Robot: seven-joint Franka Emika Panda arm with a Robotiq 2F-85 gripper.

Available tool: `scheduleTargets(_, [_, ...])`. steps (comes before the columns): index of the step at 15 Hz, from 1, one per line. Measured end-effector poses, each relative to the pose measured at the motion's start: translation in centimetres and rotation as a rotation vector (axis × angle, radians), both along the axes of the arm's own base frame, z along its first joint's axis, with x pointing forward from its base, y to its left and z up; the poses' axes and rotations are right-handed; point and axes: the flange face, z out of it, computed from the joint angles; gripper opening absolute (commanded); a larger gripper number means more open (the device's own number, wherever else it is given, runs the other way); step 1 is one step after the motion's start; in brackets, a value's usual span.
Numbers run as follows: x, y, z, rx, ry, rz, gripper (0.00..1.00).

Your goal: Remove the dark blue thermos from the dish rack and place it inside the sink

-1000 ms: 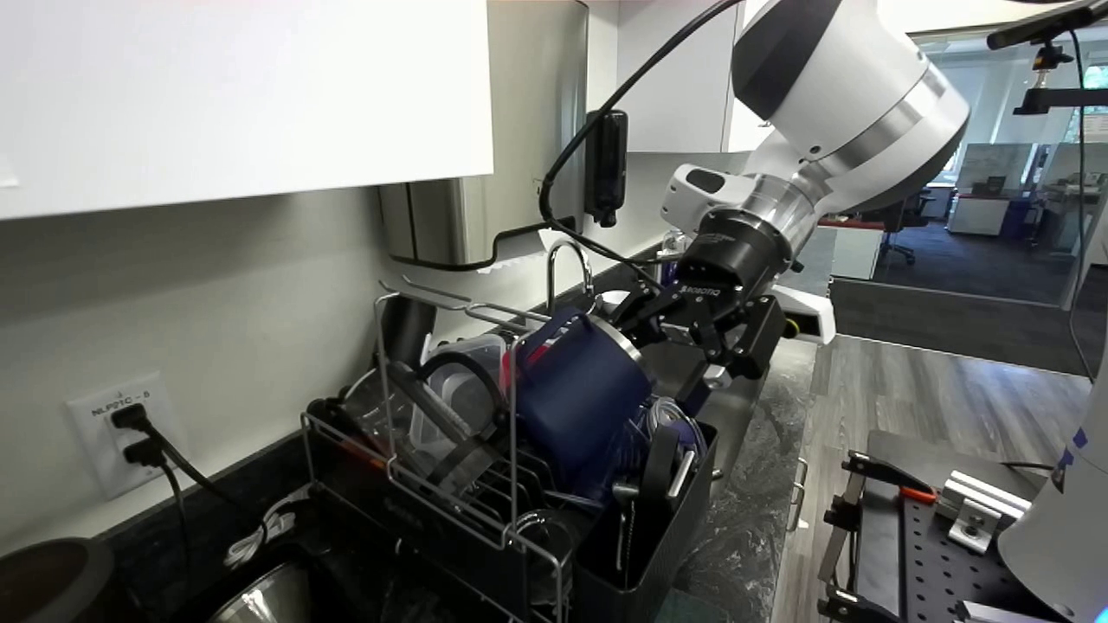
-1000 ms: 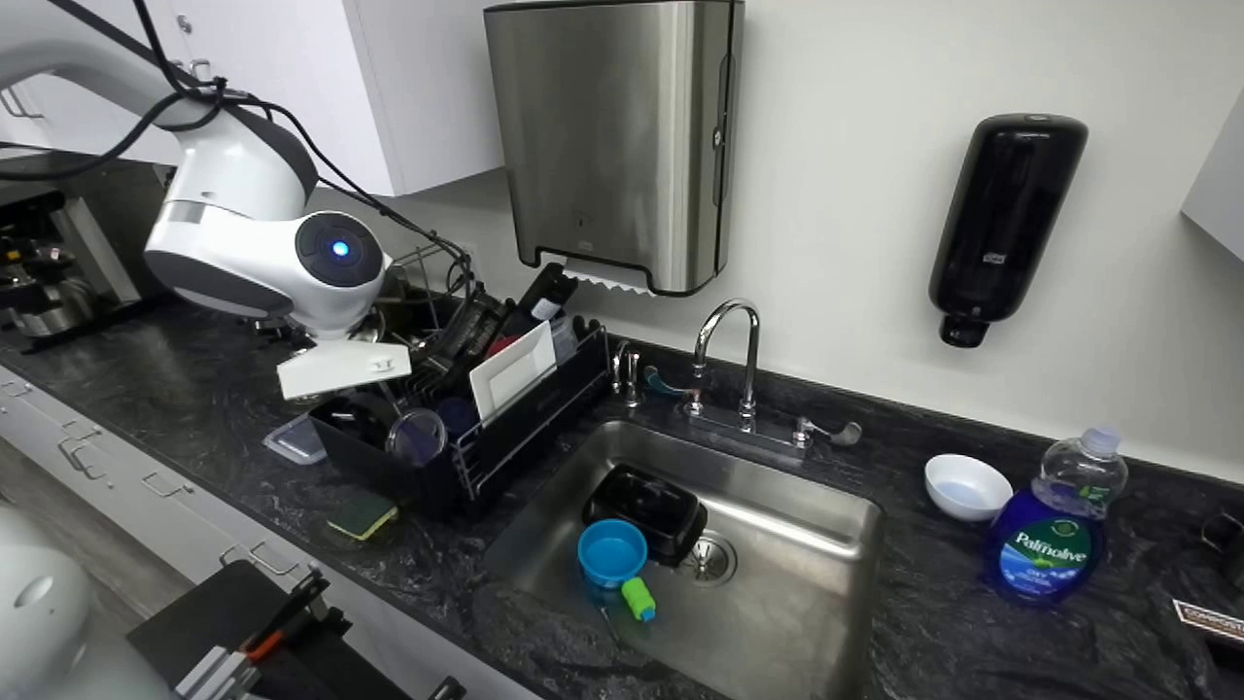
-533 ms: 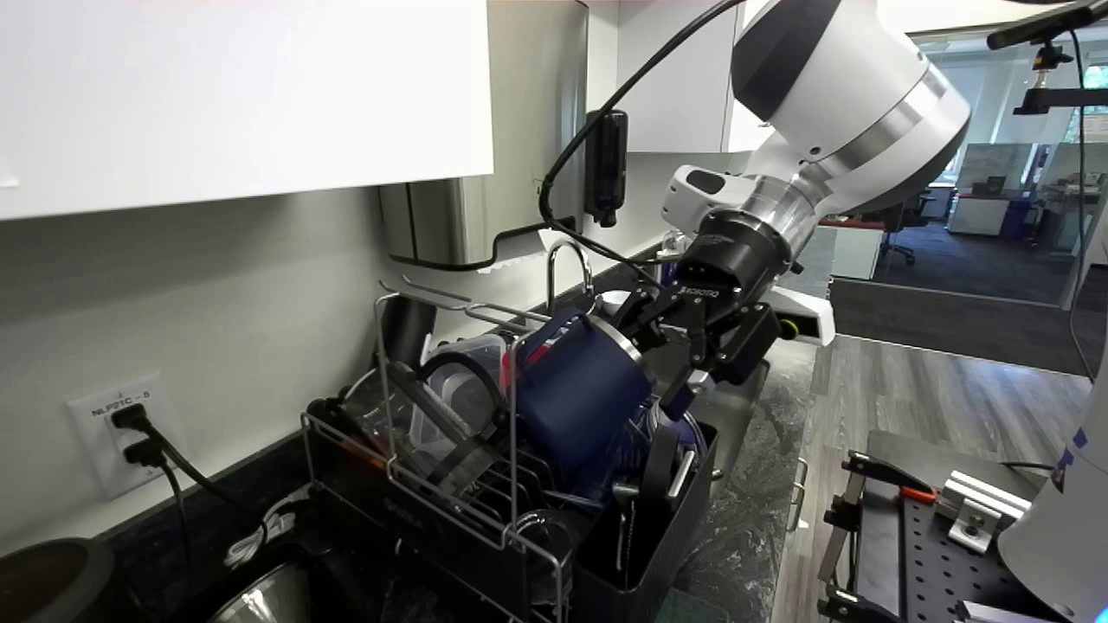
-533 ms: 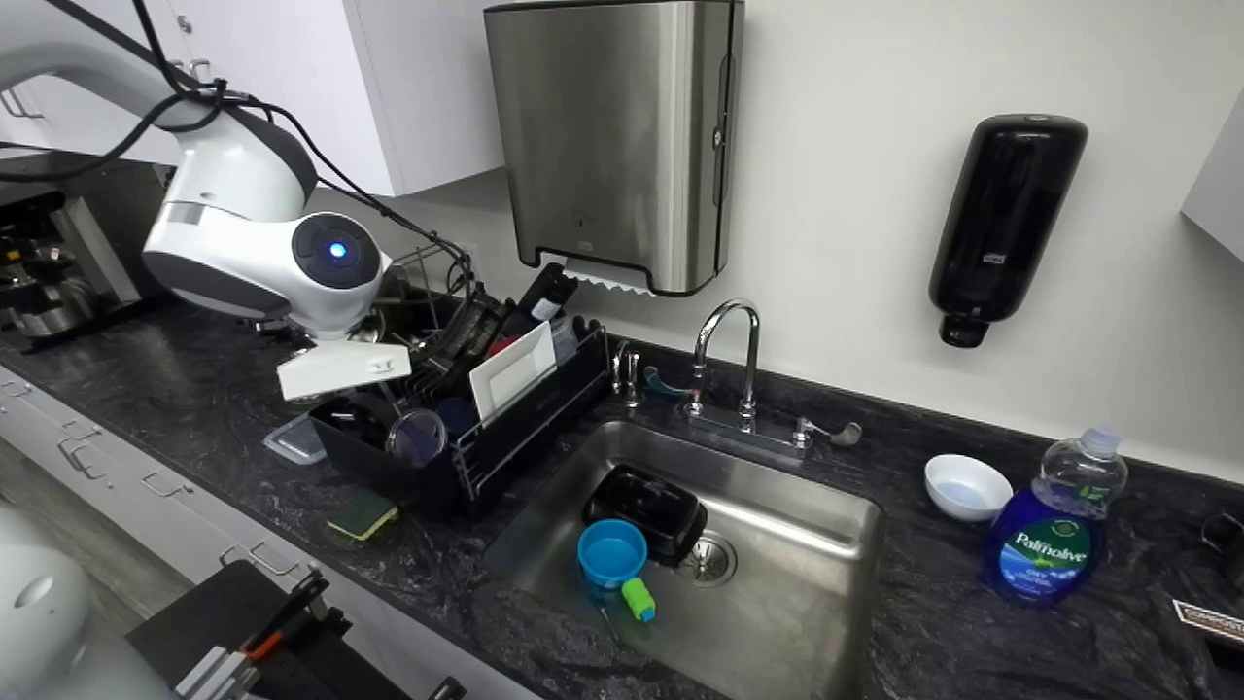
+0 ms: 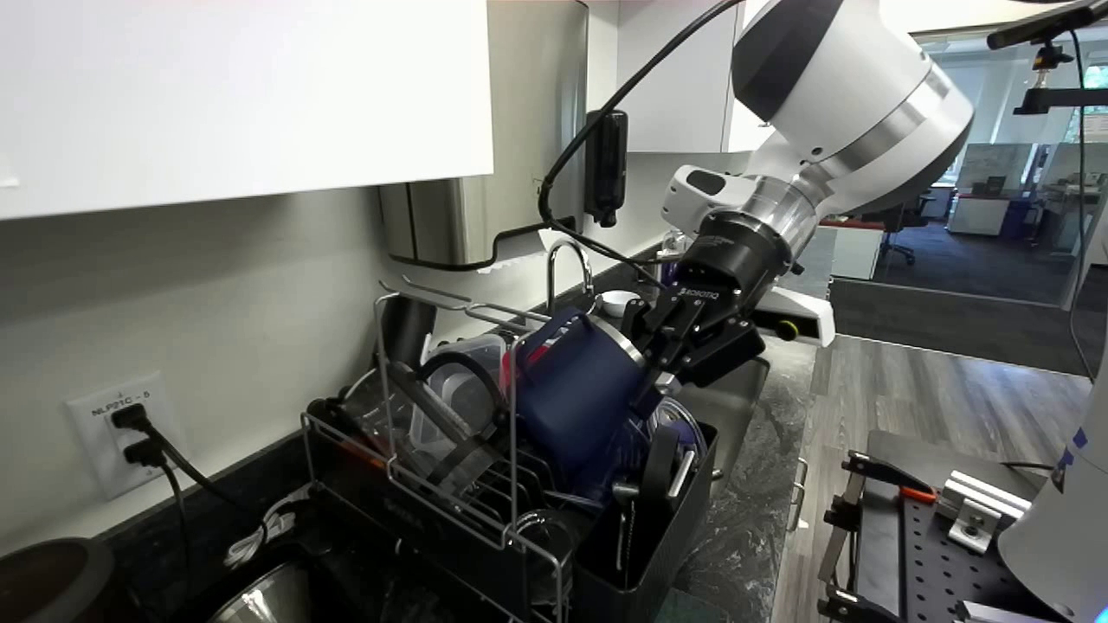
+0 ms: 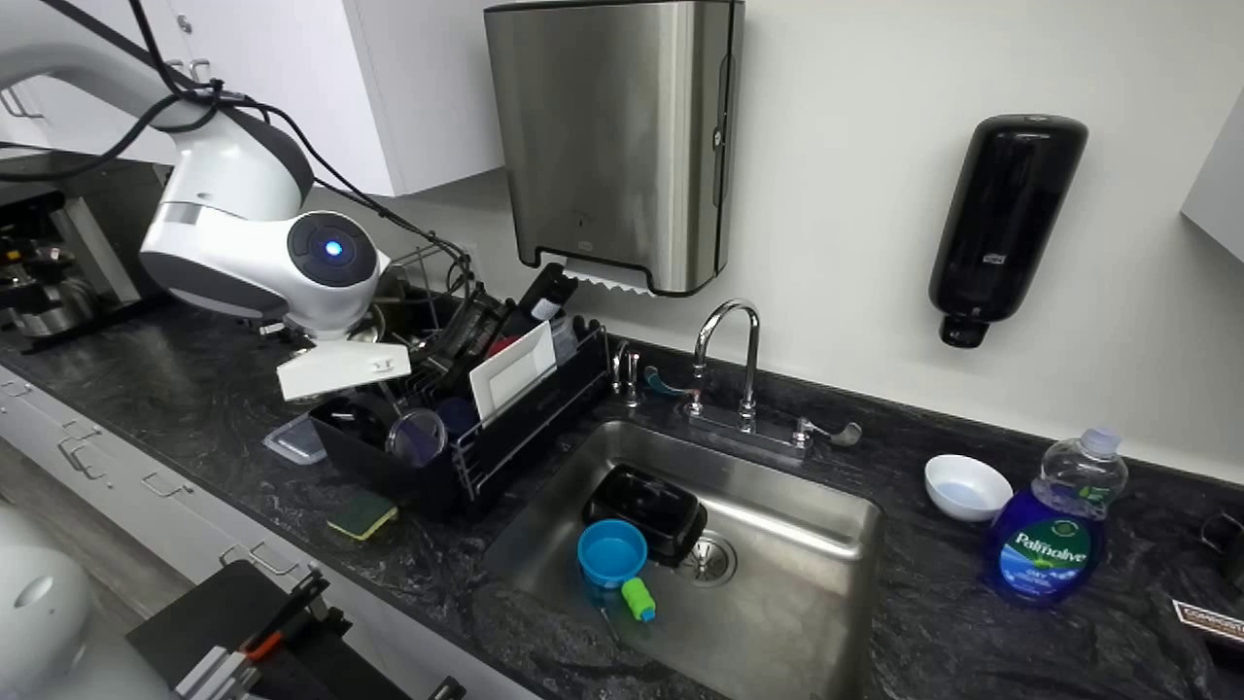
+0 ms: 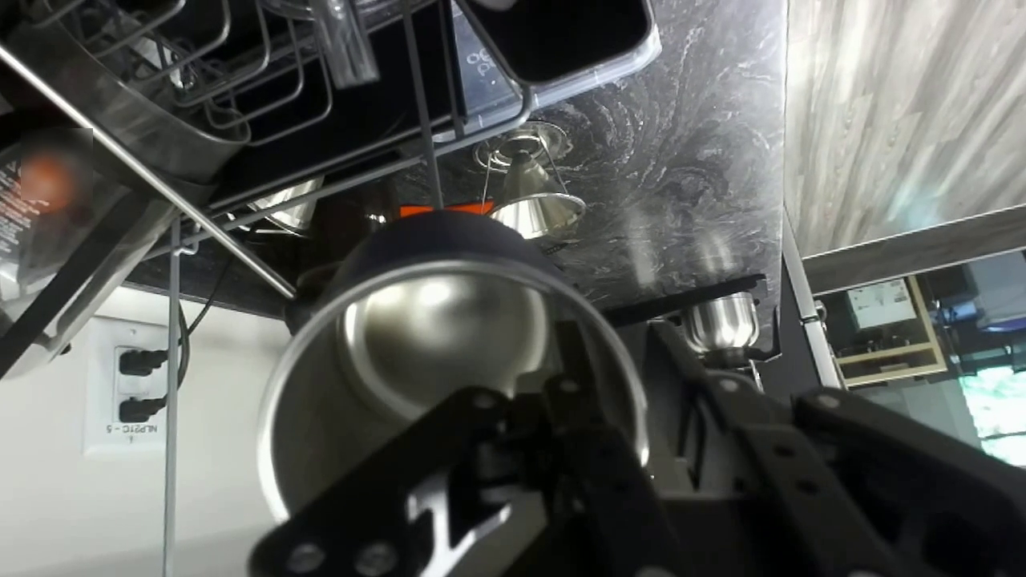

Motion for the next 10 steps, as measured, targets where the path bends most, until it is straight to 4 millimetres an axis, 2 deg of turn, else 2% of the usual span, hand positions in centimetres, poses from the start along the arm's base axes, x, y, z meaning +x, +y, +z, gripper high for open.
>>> scheduleTargets(10, [0.12,0.07,0.43,-0.007,-0.035,0.003,0.02])
